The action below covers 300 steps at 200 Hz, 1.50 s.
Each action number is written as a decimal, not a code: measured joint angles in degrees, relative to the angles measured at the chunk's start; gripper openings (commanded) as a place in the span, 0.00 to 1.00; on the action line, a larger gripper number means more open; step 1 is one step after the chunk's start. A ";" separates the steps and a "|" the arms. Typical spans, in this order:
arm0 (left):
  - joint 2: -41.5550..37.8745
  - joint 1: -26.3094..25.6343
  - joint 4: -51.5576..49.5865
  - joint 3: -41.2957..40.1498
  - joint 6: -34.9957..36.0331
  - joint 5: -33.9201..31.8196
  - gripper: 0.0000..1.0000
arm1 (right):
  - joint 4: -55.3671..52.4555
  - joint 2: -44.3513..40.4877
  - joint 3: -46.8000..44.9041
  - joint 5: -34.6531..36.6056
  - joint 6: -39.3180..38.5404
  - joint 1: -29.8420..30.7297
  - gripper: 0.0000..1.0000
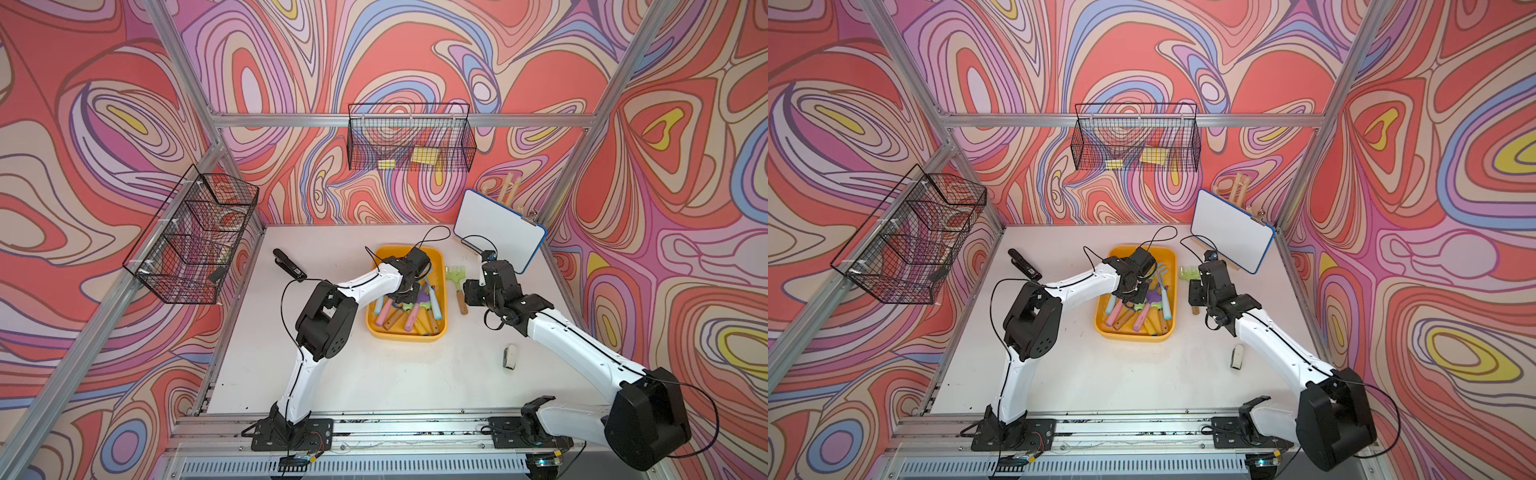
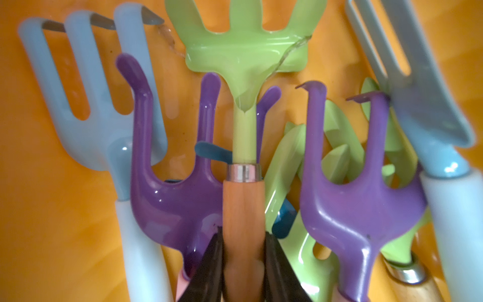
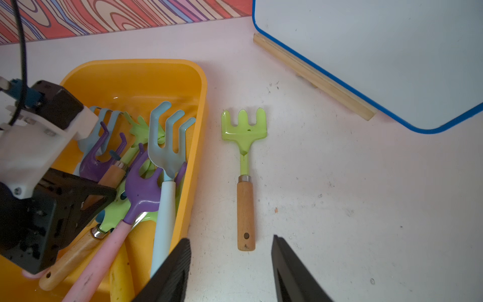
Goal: Take the hand rake out of the storage box
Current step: Pick up the rake from the storage box.
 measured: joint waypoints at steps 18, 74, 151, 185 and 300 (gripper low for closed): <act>-0.87 0.00 -0.39 -0.61 0.46 -0.50 0.16 | 0.00 0.00 0.00 0.00 0.00 0.00 0.55; -6.91 0.00 -2.58 -2.58 0.98 -0.98 0.16 | 0.00 0.00 0.00 -0.02 -0.02 0.00 0.54; -13.90 -0.04 -3.17 -4.55 1.55 -1.77 0.15 | 0.00 0.00 0.00 -0.04 -0.02 0.00 0.55; -16.85 -0.04 -3.76 -4.79 2.21 -3.26 0.15 | 0.02 0.00 0.00 -0.20 -0.02 0.00 0.54; -29.00 4.68 -2.75 -14.91 3.82 -6.75 0.15 | 0.04 0.09 0.00 -1.53 -0.09 0.00 0.53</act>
